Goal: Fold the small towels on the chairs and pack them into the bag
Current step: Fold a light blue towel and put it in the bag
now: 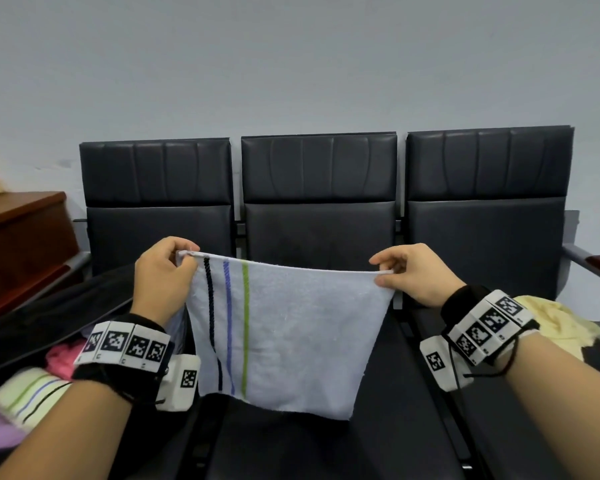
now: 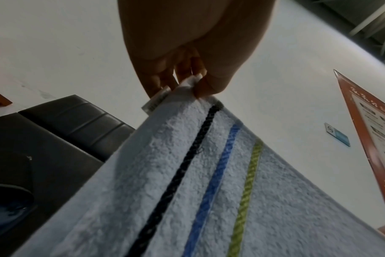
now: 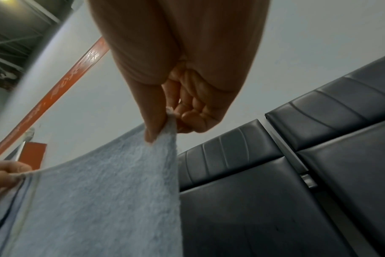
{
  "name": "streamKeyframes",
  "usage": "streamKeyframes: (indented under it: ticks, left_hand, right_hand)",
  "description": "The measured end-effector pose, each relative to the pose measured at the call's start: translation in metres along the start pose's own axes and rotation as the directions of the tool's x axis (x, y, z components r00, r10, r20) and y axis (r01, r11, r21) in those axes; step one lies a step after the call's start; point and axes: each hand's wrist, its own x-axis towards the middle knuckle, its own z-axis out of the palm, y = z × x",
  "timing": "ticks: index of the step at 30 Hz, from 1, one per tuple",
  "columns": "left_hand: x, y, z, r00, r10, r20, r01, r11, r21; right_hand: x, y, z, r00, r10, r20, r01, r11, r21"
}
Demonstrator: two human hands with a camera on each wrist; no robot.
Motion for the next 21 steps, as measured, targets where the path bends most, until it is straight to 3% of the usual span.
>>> streamKeyframes:
  ticks: [4, 7, 10, 13, 17, 21]
  left_hand:
    - [-0.005, 0.001, 0.003, 1.0, 0.002, 0.016, -0.002, 1.0, -0.008]
    - [-0.006, -0.004, 0.004, 0.999, -0.033, 0.035, 0.034, 0.999, -0.033]
    - [-0.004, -0.011, 0.013, 0.994, -0.09, 0.066, 0.091, 0.996, -0.025]
    - [-0.001, -0.014, 0.032, 0.98, -0.175, 0.089, 0.179, 0.983, -0.039]
    - [0.011, -0.013, 0.04, 0.994, -0.111, -0.011, 0.109, 0.988, -0.112]
    - [0.019, -0.01, 0.036, 0.997, -0.04, -0.067, 0.029, 0.988, -0.149]
  right_hand:
    - [-0.001, 0.004, 0.002, 0.995, 0.019, 0.095, -0.006, 0.991, -0.136]
    - [0.003, 0.013, 0.005, 0.997, 0.061, 0.046, -0.052, 0.984, -0.173]
    - [0.01, 0.023, 0.012, 0.988, 0.137, -0.069, -0.134, 0.99, 0.044]
    - [0.016, 0.02, 0.025, 0.962, 0.257, -0.096, -0.194, 0.885, 0.424]
    - [0.024, 0.021, 0.022, 0.937, 0.16, -0.312, -0.026, 0.92, 0.392]
    - [0.019, 0.021, 0.008, 0.947, 0.099, -0.307, 0.018, 0.934, 0.356]
